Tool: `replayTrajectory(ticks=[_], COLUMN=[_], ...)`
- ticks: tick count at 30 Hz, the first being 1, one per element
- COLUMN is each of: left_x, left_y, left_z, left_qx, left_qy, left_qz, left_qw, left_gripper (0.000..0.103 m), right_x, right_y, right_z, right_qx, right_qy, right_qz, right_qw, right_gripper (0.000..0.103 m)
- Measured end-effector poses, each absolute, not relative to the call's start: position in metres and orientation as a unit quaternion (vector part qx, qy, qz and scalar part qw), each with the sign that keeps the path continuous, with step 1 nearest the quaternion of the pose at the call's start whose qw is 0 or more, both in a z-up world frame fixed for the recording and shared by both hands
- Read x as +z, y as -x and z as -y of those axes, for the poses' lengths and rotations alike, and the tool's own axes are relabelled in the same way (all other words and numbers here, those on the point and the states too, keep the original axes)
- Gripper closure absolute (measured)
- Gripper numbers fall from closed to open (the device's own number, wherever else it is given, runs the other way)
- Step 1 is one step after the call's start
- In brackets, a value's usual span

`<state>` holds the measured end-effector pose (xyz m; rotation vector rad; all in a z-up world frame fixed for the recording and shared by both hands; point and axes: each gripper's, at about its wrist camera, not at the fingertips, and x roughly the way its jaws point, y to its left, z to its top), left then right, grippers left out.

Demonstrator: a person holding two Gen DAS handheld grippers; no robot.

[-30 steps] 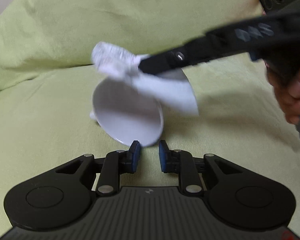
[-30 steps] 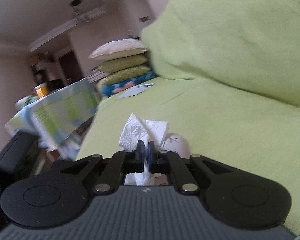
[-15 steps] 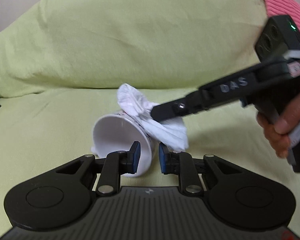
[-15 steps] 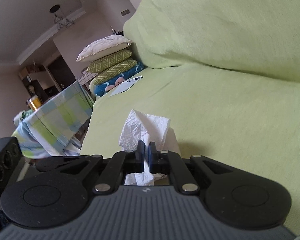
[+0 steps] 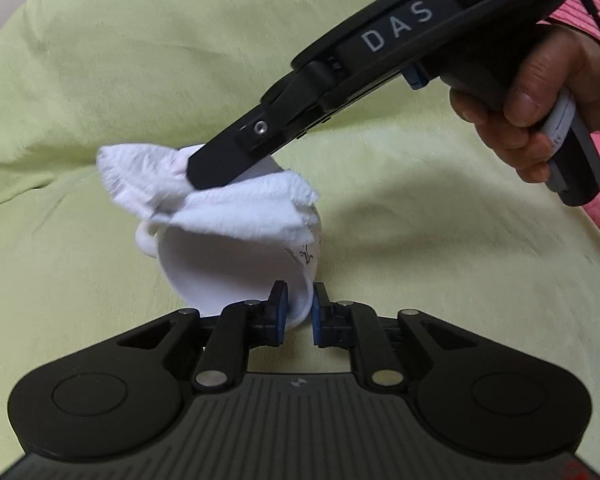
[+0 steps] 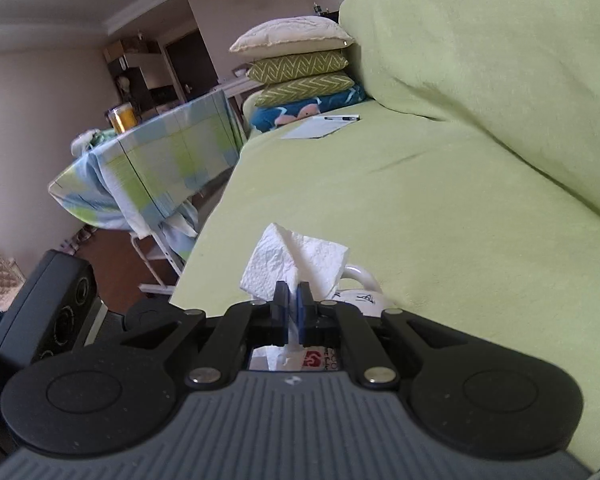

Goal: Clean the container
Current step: 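Wipe the mug's base and outer wall with the tissue in the right gripper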

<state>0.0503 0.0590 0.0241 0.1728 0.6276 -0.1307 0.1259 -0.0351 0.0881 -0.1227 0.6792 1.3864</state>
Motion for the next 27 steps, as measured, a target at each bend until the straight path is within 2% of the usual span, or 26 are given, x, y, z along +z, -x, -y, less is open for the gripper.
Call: replayTrajectory(ticks=[3, 9, 13, 16, 21, 27], left_x=[0.017, 0.011, 0.007, 0.001, -0.003, -0.007], left_y=[-0.053, -0.055, -0.059, -0.062, -0.063, -0.063], left_z=[-0.059, -0.062, -0.066, -0.063, -0.058, -0.059], left_qx=[-0.063, -0.061, -0.062, -0.060, -0.054, -0.053], left_qy=[-0.095, -0.084, -0.082, -0.086, -0.091, -0.084], left_qz=[-0.308, -0.307, -0.305, -0.305, -0.306, -0.309], left_qw=[0.945, 0.946, 0.947, 0.947, 0.946, 0.946], left_gripper=[0.087, 0.082, 0.082, 0.082, 0.082, 0.080], right_x=[0.090, 0.092, 0.115, 0.112, 0.099, 0.089], right_y=[-0.118, -0.126, -0.109, -0.092, -0.119, -0.148], right_z=[0.032, 0.028, 0.045, 0.033, 0.010, -0.001], right_qx=[0.592, 0.489, 0.564, 0.602, 0.564, 0.487], right_qy=[0.096, 0.190, 0.118, 0.128, 0.087, 0.180], right_qz=[-0.279, -0.279, -0.261, -0.287, -0.353, -0.357], right_qw=[0.750, 0.804, 0.775, 0.734, 0.742, 0.777], right_gripper=[0.102, 0.100, 0.100, 0.101, 0.101, 0.101])
